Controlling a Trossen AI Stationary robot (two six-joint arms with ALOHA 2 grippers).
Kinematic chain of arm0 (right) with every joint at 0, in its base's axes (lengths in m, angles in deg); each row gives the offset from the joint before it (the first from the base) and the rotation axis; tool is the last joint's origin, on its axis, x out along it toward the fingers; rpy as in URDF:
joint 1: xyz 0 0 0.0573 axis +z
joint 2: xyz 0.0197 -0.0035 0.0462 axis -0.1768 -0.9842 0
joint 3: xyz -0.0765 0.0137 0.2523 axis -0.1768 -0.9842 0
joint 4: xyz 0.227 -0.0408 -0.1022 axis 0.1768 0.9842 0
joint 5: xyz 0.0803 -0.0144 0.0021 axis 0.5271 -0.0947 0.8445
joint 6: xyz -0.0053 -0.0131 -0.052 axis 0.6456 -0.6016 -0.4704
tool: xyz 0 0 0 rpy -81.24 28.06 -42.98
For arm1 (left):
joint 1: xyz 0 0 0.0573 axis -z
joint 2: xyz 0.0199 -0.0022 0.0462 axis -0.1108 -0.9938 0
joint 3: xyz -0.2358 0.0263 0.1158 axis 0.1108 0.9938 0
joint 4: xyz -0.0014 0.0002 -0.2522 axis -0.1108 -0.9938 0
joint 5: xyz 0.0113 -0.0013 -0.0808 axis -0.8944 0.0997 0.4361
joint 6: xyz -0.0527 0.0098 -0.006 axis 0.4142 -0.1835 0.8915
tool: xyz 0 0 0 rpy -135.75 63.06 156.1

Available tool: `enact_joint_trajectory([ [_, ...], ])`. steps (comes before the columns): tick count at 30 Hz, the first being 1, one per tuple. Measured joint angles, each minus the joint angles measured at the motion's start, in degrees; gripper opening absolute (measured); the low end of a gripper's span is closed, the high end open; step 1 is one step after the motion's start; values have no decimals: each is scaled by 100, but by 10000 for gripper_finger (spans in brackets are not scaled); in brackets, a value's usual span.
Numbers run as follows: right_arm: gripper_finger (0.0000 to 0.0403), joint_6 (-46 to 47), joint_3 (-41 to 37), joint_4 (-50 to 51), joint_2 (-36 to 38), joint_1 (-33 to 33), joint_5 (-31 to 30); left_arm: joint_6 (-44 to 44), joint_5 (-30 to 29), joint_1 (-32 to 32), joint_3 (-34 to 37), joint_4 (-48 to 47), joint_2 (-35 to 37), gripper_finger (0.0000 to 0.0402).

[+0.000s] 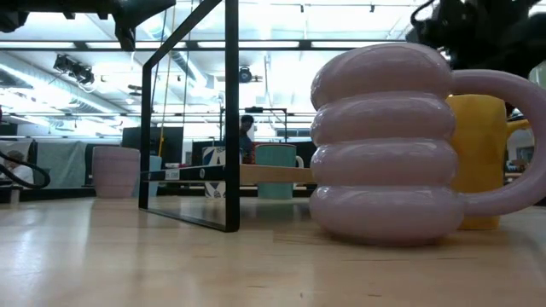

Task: Place coffee mugs
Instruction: Put the bottom blue patterned mug on the shelf

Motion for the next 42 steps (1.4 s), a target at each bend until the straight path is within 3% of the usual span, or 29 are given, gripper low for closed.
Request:
enact_joint_trajectory([
  [6,112,-104,-352,-176,154,-119,255,-7,0,0,1,9,0,141],
  [13,46,-1107,-422,-93,268,-144,409,-7,2,0,-1,35,0,141],
  [19,46,-1562,-313,150,348,-183,650,-6,281,0,-1,17,0,141],
  [24,49,-1586,429,850,284,-195,742,3,462,2,1,-4,0,141],
  [29,49,-2244,1241,1537,282,-276,825,33,472,2,-1,-24,-31,141],
  [34,50,-3201,1688,1731,282,-728,552,185,472,2,-1,-22,-25,141],
  [42,51,-4535,1739,1621,-114,-1624,505,310,472,2,-1,-24,-24,141],
])
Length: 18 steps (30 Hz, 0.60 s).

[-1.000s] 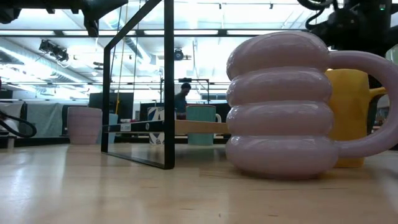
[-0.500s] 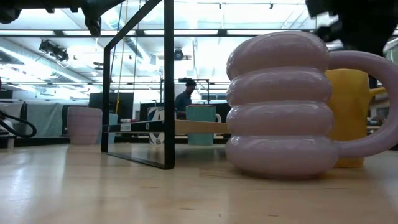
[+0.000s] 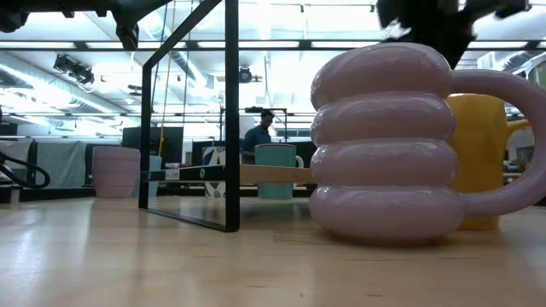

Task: Place coffee mugs
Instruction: Put the bottom blue patterned mug on the shelf

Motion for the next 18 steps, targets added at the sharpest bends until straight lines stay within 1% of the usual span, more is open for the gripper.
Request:
enact_joint_trajectory([
  [6,52,-441,-6,5,-269,-368,-81,3,-2,0,0,-2,-2,141],
  [14,52,-610,-21,-98,-205,-792,184,0,0,31,0,-90,-2,141],
  [18,52,-726,-149,-182,-207,-853,199,1,0,33,0,-118,-2,141],
])
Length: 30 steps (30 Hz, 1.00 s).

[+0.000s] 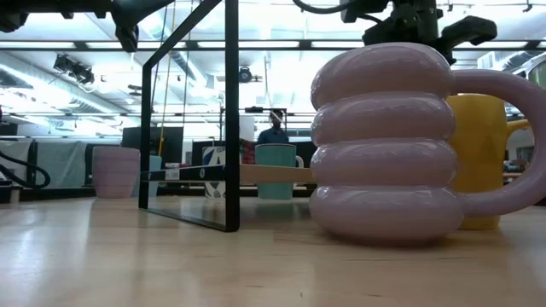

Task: Place coffee mugs
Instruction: Put the bottom blue patterned mug on the shelf

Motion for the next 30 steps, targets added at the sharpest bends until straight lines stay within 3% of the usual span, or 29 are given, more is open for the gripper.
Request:
enact_joint_trajectory([
  [17,58,-43,-330,-288,4,-2,-150,-3,2,0,0,-57,0,141],
  [22,86,120,-330,-287,4,-2,-369,-66,-9,-9,1,-54,0,141],
  [25,110,314,-327,-242,7,-2,-462,-64,-400,-110,-53,-144,-9,141],
  [30,151,627,-139,-60,7,-2,-462,26,-540,-568,-723,-1136,-414,129],
])
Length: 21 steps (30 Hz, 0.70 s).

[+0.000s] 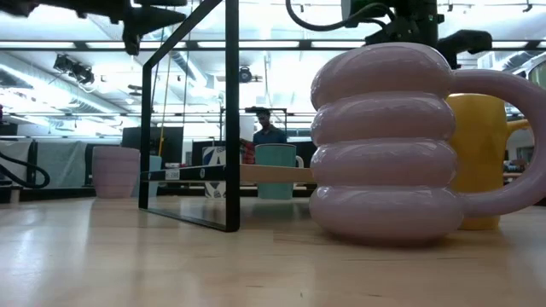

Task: Place coffee mugs
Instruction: Put the bottom blue patterned mug on the shelf, then put the light blue patterned mug on the shelf

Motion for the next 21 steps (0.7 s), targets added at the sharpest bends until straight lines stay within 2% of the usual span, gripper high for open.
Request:
enact_joint_trajectory([
  [5,180,324,348,325,17,29,4,11,400,-721,-1090,-1549,-773,119],
  [13,192,862,533,304,635,327,142,-645,1803,-1953,-2525,-3458,-1964,118],
  [21,192,1678,533,-428,1613,860,-10,-1999,2045,-2568,-3230,-4198,-2818,118],
])
